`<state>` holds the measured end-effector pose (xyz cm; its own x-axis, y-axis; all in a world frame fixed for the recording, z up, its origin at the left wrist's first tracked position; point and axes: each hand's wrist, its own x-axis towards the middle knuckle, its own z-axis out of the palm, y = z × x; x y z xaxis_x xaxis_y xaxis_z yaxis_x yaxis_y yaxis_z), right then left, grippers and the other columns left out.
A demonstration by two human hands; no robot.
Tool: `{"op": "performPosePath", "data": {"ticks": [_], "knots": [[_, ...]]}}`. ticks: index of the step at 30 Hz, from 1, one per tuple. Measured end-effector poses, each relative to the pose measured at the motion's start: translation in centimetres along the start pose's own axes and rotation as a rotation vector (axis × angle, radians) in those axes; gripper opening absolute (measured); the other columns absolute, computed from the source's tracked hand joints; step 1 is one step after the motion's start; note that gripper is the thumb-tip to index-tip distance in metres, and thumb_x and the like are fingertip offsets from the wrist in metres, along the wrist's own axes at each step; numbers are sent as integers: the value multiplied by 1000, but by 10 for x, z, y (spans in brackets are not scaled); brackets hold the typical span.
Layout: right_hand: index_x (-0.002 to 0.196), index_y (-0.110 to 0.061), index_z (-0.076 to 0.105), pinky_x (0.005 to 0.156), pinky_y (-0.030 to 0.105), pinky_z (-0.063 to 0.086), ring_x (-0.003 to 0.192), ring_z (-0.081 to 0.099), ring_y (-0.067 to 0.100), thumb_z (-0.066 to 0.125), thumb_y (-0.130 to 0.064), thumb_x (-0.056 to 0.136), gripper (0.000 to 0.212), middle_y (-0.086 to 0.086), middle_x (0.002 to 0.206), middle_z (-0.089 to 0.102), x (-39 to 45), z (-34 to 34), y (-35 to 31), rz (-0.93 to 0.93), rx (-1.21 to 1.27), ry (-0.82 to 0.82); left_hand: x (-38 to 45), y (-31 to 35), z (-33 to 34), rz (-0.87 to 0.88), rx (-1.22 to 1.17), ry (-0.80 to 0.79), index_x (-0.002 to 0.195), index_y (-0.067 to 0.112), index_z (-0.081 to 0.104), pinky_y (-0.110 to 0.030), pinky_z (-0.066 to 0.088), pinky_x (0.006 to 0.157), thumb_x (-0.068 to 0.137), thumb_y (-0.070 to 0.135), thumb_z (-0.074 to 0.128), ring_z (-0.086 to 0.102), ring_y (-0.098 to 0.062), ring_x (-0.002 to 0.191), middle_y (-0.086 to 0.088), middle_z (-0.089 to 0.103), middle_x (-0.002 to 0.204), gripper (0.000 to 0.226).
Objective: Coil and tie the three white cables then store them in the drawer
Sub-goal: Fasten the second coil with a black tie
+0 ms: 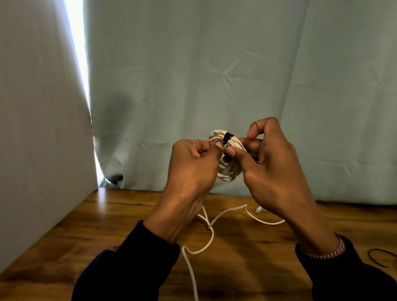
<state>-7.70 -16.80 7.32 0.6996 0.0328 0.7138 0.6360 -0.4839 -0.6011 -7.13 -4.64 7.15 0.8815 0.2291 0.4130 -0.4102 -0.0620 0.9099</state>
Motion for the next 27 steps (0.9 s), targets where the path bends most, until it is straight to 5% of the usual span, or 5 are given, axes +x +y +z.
{"op": "performPosePath", "data": {"ticks": [9,14,17,21,27], "knots": [[119,-23,45,92,43,57,93,72,11,60,-28,97,27,-5,97,77,7,-11,5,129,88,-100,0,3,-3,-30,-39,24,89,22,78,-20,51,63,88,26,74,70,-7,78,12,74,74,5],[126,-21,49,88,31,57,95,71,6,59,-27,98,30,-6,103,76,8,-16,4,134,29,-148,2,1,-9,23,83,2,92,22,79,-11,47,58,87,26,75,67,-3,72,14,71,73,8],[119,-24,57,74,16,52,88,70,0,63,-27,95,25,-10,100,75,7,-17,3,115,-13,-174,7,0,-17,203,324,59,85,23,80,-24,56,61,83,34,79,68,-6,63,12,72,69,11],[115,-24,58,76,19,54,88,71,-1,62,-23,96,18,-12,95,77,7,-20,1,104,11,-222,15,4,-30,379,554,122,91,25,72,-23,49,59,76,45,82,61,-6,67,9,67,77,27],[114,-21,65,79,25,58,92,72,4,59,-20,98,17,-8,103,73,7,-25,1,89,56,-261,21,6,-39,620,764,-273,126,20,66,-19,55,80,93,29,68,62,-6,89,1,72,111,34]]}}
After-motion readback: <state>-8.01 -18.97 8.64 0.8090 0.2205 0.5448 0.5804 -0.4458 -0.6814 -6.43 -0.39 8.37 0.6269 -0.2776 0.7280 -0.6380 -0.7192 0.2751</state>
